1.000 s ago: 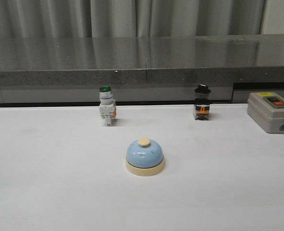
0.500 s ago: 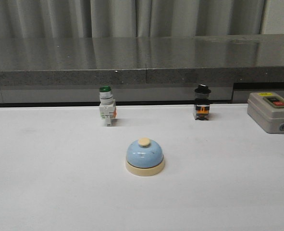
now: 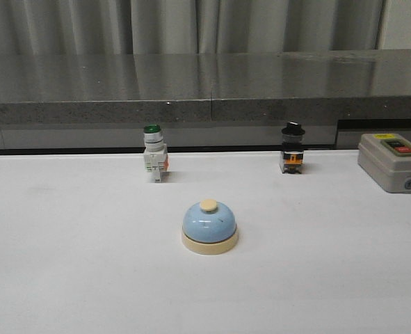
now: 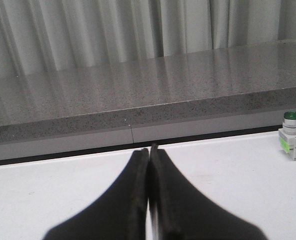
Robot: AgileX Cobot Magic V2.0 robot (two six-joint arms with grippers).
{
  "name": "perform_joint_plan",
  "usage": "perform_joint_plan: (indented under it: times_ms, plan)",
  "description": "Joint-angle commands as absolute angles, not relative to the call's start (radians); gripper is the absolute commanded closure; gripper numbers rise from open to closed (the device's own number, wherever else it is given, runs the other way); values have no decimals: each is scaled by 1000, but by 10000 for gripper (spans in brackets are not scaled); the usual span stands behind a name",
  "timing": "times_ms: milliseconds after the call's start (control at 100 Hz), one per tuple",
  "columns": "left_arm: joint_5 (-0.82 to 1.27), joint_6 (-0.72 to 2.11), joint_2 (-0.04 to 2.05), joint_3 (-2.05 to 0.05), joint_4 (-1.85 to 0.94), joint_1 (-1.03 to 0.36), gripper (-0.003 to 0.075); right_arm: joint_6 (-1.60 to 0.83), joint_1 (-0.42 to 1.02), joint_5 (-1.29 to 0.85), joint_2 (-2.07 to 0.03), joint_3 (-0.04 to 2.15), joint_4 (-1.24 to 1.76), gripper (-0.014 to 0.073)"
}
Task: Place and press bell with both arms
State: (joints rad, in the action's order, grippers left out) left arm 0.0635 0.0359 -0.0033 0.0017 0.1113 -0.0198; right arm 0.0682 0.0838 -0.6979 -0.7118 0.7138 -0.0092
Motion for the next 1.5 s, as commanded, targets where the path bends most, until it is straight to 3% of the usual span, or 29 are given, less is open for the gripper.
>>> perform_joint_plan:
  times_ms: [0,300,1030,1490]
  plan:
    - [-20,27,-33,41,109,-20,740,65,79,-640,-758,751,-21,654]
    - [-20,27,-33,41,109,-20,740,47,118,-614,-907,786,-16,654]
    - [-20,27,-33,41,109,-20,740,47,535,-546,-1592,1157,-5,654]
    - [-20,27,-33,41,109,-20,740,47,641,-573,-1822,1340,11,654]
